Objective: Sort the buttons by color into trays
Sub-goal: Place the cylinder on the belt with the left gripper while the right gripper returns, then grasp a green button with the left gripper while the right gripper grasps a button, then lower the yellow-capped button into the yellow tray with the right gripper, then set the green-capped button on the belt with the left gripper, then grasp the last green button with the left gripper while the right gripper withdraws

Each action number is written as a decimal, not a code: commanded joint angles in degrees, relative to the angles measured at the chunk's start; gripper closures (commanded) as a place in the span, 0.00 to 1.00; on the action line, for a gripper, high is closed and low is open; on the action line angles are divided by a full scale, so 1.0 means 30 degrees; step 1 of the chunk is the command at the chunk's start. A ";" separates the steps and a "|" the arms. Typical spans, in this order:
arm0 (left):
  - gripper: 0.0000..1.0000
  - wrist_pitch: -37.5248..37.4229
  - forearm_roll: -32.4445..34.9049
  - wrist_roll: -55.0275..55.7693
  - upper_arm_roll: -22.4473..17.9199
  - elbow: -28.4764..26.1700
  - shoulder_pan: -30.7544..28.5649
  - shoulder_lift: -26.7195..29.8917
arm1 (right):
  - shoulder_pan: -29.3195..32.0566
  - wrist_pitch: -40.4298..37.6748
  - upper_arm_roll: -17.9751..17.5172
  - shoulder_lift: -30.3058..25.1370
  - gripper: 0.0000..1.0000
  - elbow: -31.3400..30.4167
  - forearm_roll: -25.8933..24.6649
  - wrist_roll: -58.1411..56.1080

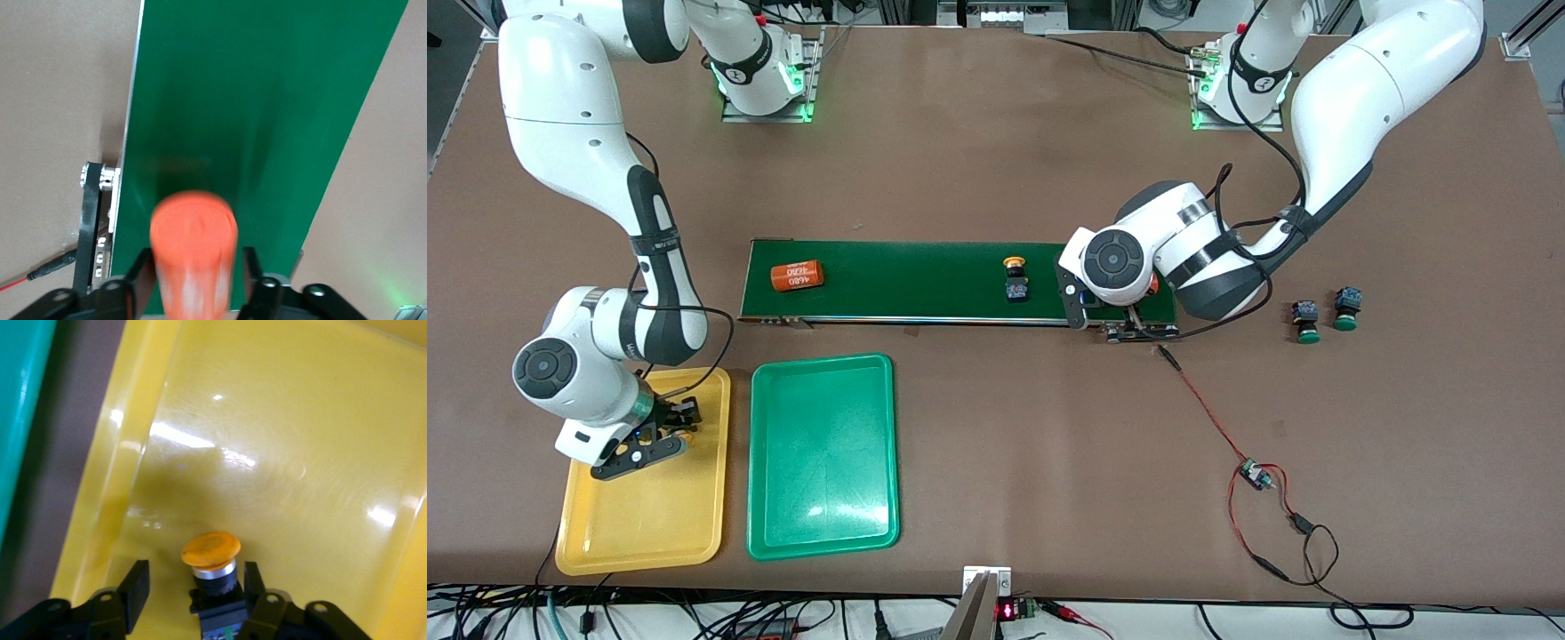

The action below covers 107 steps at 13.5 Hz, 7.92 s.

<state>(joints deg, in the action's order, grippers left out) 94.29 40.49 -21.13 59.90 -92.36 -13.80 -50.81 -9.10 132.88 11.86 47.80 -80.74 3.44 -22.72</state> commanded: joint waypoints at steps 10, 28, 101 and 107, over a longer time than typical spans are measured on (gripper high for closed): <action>0.00 -0.1488 -0.1106 0.2228 0.1361 0.1547 -0.5531 0.0824 | -0.4751 -0.8691 -0.0145 -0.5736 0.00 -0.0068 0.1462 0.8247; 0.00 -0.0552 0.1095 1.4631 -0.3884 -0.0909 -0.7672 0.0209 | -1.3046 -0.8965 -0.0174 -0.4306 0.00 -0.0272 0.1430 1.9028; 0.00 0.7378 -0.8425 -0.8524 -1.8702 -0.5947 -0.0584 0.8118 | -0.3963 -1.0332 0.1642 -0.5474 0.00 0.1573 0.3219 0.6370; 0.00 1.1129 -0.8544 -0.0837 -1.9526 -0.8554 -0.0701 0.7709 | -0.7040 -1.3120 0.1643 -0.7349 0.00 0.1895 0.0701 1.2050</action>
<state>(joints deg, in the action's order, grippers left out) 122.72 15.73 -25.47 3.25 -113.76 -16.30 -29.13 -28.12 94.96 16.58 28.12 -74.54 7.79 8.84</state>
